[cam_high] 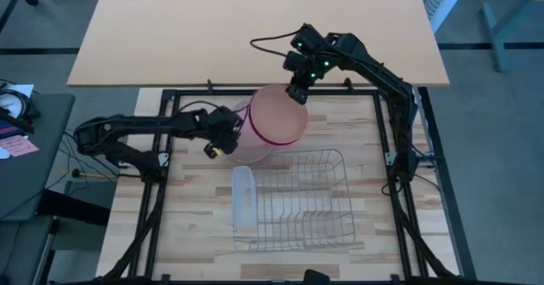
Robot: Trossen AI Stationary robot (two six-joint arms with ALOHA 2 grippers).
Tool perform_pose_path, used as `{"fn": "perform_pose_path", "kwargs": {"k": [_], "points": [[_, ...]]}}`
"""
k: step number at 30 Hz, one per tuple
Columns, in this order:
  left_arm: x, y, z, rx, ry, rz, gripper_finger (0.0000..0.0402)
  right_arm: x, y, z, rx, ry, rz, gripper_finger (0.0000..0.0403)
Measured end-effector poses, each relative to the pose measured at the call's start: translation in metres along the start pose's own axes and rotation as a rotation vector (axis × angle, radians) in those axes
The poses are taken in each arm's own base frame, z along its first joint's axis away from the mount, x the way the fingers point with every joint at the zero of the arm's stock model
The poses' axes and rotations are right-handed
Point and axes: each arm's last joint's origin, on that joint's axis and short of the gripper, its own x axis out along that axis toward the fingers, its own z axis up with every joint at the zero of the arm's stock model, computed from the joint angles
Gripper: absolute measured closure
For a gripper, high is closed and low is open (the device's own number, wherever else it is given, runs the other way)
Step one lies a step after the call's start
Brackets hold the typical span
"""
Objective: Sort dishes
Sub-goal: Put the light brown plate in the dish rack
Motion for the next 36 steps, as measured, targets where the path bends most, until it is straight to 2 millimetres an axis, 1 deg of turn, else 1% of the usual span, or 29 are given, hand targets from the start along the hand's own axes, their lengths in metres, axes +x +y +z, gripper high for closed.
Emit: {"fn": "perform_pose_path", "kwargs": {"k": [4,9,13,20,23,26,32,34,36], "points": [[0.003,-0.008,0.004,-0.019,0.014,-0.074,0.0399,0.0,0.0,0.0,-0.001,-0.003,0.0,0.0391],[0.004,-0.013,0.016,0.012,-0.013,-0.081,0.0397,0.0,0.0,0.0,-0.004,-0.004,-0.001,0.0391],[0.006,-0.016,0.022,-0.007,-0.021,-0.098,0.039,0.0,0.0,0.001,-0.005,-0.008,-0.002,0.0391],[0.005,-0.018,0.022,-0.071,-0.011,-0.116,0.0379,0.001,0.003,0.003,-0.009,-0.03,0.001,0.0391],[0.005,-0.018,0.022,-0.114,0.021,-0.097,0.0371,0.001,0.006,0.005,-0.012,-0.045,0.003,0.0391],[0.005,-0.017,0.021,-0.143,0.049,-0.079,0.0354,0.002,0.006,0.005,-0.008,-0.044,0.004,0.0391],[0.003,-0.016,0.02,-0.219,0.084,-0.042,0.0297,0.013,0.008,0.009,-0.01,-0.044,0.014,0.0391],[-0.001,-0.016,0.019,-0.24,0.088,-0.038,0.0279,0.017,0.01,0.011,-0.02,-0.066,0.027,0.0391],[-0.008,-0.017,0.018,-0.265,0.084,-0.029,0.0266,0.019,0.009,0.01,-0.016,-0.052,0.039,0.0391]]}}
